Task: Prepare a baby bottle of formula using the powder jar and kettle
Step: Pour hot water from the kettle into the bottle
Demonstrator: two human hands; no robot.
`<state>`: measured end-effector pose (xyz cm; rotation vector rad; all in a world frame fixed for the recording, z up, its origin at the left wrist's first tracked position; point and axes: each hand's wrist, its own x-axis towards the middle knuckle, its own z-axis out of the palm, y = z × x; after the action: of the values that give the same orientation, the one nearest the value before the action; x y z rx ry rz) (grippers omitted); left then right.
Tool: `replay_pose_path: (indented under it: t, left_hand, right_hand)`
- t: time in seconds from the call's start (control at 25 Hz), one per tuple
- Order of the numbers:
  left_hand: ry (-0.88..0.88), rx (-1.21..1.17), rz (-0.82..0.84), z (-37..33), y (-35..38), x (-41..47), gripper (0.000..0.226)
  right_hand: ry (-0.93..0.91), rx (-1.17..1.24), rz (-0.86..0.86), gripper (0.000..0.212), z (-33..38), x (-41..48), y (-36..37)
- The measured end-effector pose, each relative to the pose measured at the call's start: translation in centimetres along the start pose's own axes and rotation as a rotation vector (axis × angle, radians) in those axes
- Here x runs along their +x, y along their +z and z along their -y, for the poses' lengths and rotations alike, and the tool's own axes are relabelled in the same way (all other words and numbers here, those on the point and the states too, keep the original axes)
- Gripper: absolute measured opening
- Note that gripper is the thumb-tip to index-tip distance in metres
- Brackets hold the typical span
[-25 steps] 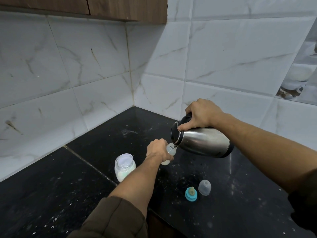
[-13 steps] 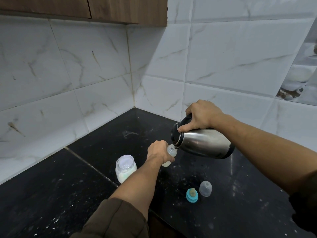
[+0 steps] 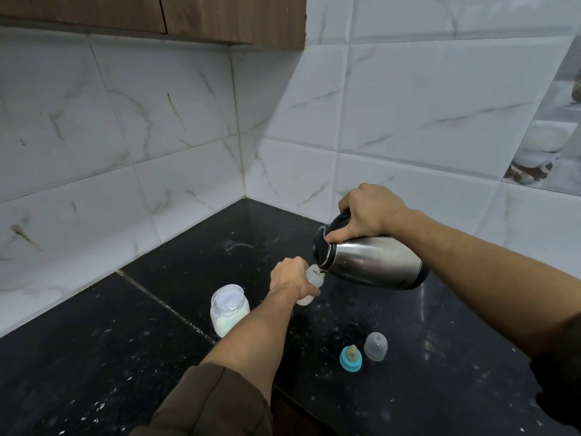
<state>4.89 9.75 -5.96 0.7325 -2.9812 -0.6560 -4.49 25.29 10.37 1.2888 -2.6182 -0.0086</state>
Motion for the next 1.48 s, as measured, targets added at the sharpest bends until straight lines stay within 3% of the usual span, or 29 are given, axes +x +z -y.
replay_pose_path:
  t: [1.48]
  left_hand:
    - [-0.005,0.01,0.002,-0.38,0.34,0.49,0.047]
  right_hand:
    - [-0.019,-0.038,0.004,0.071,-0.38,0.6,0.36]
